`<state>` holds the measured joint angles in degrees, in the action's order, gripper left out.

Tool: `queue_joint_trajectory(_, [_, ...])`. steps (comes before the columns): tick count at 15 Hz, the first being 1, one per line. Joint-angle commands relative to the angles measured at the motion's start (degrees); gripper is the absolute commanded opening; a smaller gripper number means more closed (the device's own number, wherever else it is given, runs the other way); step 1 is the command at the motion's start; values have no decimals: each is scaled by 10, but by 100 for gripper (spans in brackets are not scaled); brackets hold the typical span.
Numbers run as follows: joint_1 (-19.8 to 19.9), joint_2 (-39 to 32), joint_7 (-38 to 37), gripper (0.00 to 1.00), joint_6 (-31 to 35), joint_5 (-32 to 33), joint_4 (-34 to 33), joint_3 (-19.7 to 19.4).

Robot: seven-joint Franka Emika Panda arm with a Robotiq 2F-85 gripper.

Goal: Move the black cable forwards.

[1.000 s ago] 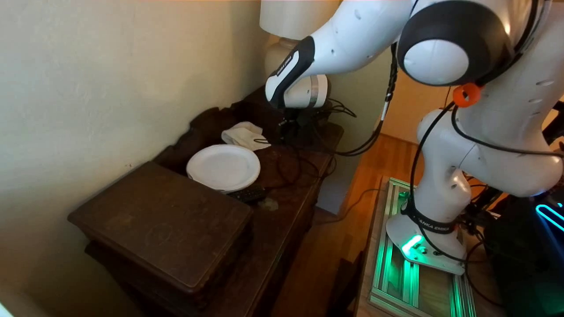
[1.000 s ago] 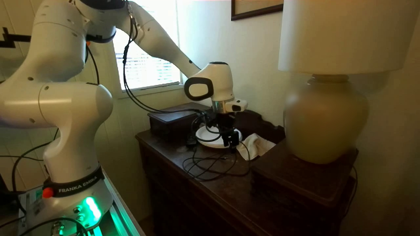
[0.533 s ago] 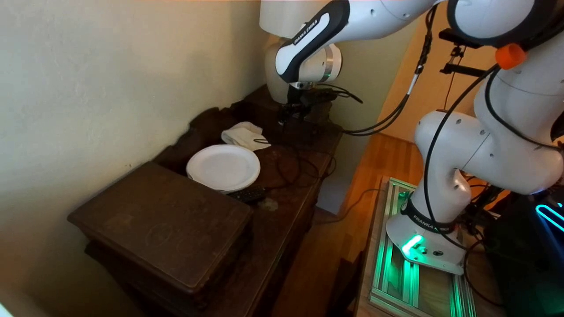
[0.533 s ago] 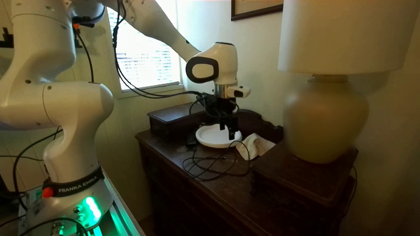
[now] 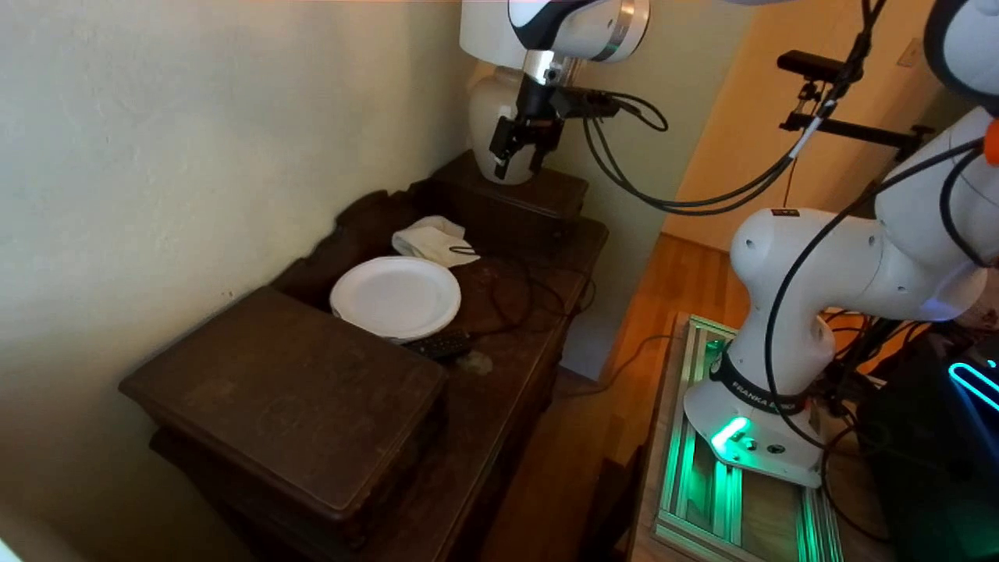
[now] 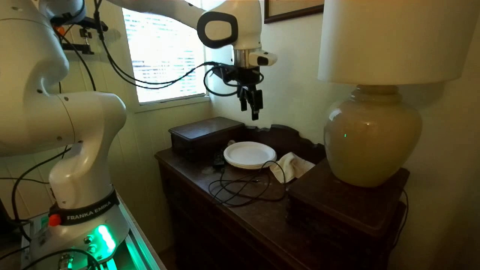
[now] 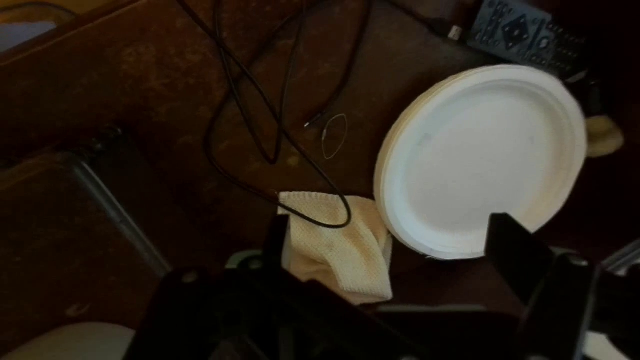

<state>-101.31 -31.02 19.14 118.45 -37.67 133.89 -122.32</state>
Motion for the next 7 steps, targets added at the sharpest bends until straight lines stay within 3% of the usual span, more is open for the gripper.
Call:
queue_joint_trajectory(1, [-58, -85, 24, 100, -127, 10, -17, -65])
queue_joint_trajectory(2, [-69, -93, 29, 100, -171, 23, -32, -78])
queue_joint_trajectory(3, [-43, -72, 19, 100, -116, -2, -19, -49])
queue_joint_trajectory(7, [-61, -109, 23, 100, -165, 2, -30, -66])
